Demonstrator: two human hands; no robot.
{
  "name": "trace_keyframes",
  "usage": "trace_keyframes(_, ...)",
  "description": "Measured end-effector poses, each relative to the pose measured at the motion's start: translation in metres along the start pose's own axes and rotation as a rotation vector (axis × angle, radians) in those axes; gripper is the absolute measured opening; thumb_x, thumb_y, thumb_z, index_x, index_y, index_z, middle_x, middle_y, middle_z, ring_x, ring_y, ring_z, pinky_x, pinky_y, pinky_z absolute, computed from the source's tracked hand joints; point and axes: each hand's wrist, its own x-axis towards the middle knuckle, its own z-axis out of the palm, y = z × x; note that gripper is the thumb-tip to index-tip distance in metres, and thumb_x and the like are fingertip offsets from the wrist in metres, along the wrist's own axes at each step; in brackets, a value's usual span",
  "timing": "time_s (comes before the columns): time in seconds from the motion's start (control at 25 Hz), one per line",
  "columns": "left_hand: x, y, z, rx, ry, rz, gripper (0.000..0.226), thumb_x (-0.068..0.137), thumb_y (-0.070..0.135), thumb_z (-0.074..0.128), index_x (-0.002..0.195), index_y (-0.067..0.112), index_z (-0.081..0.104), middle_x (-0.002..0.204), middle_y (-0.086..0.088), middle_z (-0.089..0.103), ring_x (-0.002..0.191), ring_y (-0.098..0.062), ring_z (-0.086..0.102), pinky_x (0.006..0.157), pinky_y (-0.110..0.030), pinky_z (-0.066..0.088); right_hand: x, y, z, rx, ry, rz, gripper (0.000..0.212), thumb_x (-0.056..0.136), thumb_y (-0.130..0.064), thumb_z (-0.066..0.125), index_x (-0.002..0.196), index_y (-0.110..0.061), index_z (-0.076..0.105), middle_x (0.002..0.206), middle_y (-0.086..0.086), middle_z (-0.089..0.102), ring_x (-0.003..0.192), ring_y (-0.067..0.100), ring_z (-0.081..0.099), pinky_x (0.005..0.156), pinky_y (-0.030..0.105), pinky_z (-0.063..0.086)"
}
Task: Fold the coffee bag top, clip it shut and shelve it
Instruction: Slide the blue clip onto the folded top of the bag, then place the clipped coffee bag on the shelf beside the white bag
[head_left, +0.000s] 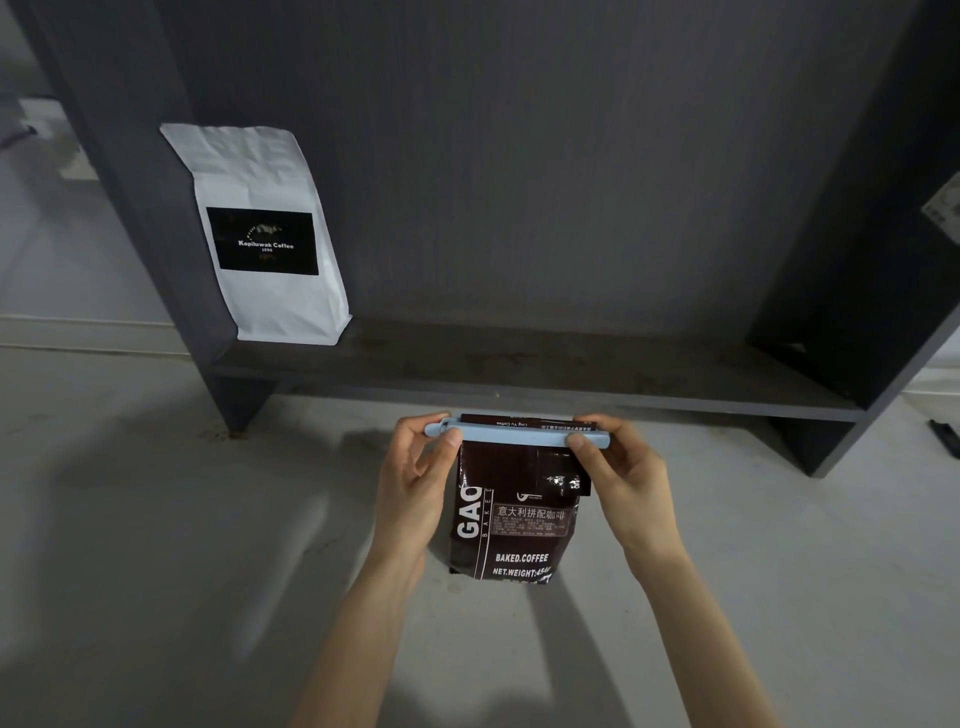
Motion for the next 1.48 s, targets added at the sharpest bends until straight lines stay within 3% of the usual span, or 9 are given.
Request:
trace_keyframes(0.52, -0.009, 0.003, 0.012, -0.078, 0.067, 0.083, 0.012, 0.083, 0.011, 0.057, 0.083, 0.022, 0.053, 0.071, 0.015, 0.065, 0.068, 0.011, 0.061, 0.056, -0.001, 0.042, -0.001, -0.001, -0.004, -0.031, -0.017, 0.0, 0.018, 0.083, -0.014, 0.059, 0.081, -0.031, 0.061, 0.076, 0.002, 0.066, 0.067, 0.006, 0.065, 0.053, 0.018, 0.054)
trace_keyframes(0.8, -0.004, 0.002, 0.004, -0.018, 0.045, 0.041, 0.013, 0.082, 0.02, 0.059, 0.084, 0.032, 0.058, 0.091, 0.013, 0.066, 0.078, 0.012, 0.061, 0.061, 0.0, 0.042, -0.002, 0.0, -0.003, -0.051, 0.002, -0.029, 0.022, 0.082, -0.017, 0.061, 0.088, -0.038, 0.06, 0.077, 0.002, 0.067, 0.072, 0.01, 0.066, 0.059, 0.018, 0.055)
trace_keyframes(0.92, -0.002, -0.001, -0.001, 0.018, -0.046, 0.031, 0.017, 0.084, 0.022, 0.056, 0.092, 0.036, 0.058, 0.088, 0.021, 0.069, 0.084, 0.014, 0.06, 0.064, 0.001, 0.042, -0.003, 0.003, -0.006, -0.013, -0.025, -0.018, 0.031, 0.083, -0.016, 0.059, 0.104, -0.039, 0.053, 0.083, -0.002, 0.066, 0.074, 0.002, 0.065, 0.059, 0.012, 0.052)
trace_keyframes(1.04, -0.002, -0.009, -0.007, 0.106, -0.155, 0.043, 0.028, 0.085, 0.017, 0.055, 0.095, 0.043, 0.054, 0.086, 0.031, 0.067, 0.088, 0.02, 0.056, 0.07, 0.003, 0.04, -0.006, 0.014, -0.01, 0.0, -0.033, 0.015, 0.034, 0.085, -0.012, 0.056, 0.114, -0.028, 0.052, 0.098, -0.003, 0.067, 0.086, -0.001, 0.064, 0.068, 0.009, 0.05)
trace_keyframes(1.2, -0.001, -0.025, -0.013, 0.167, -0.279, 0.022, 0.047, 0.084, 0.005, 0.054, 0.104, 0.046, 0.046, 0.109, 0.024, 0.056, 0.1, 0.016, 0.053, 0.079, -0.001, 0.041, -0.012, 0.033, -0.015, -0.088, -0.029, 0.06, 0.023, 0.085, -0.007, 0.056, 0.099, -0.025, 0.059, 0.097, -0.007, 0.067, 0.087, -0.007, 0.062, 0.07, 0.004, 0.046)
trace_keyframes(1.36, -0.003, -0.041, -0.019, 0.282, -0.341, -0.03, 0.055, 0.085, 0.006, 0.054, 0.107, 0.053, 0.037, 0.111, 0.026, 0.053, 0.101, 0.018, 0.051, 0.083, -0.003, 0.041, -0.016, 0.051, -0.013, -0.213, -0.047, 0.116, 0.017, 0.082, -0.004, 0.059, 0.096, -0.014, 0.063, 0.097, 0.004, 0.069, 0.087, 0.004, 0.064, 0.068, 0.004, 0.047)
trace_keyframes(1.48, -0.003, -0.049, -0.024, 0.316, -0.382, -0.093, 0.043, 0.085, 0.012, 0.055, 0.119, 0.036, 0.043, 0.122, 0.01, 0.056, 0.116, -0.004, 0.05, 0.101, -0.025, 0.04, -0.016, 0.054, -0.012, -0.24, -0.038, 0.12, 0.014, 0.081, -0.005, 0.061, 0.092, -0.014, 0.065, 0.097, 0.003, 0.069, 0.081, -0.004, 0.063, 0.067, 0.003, 0.046)
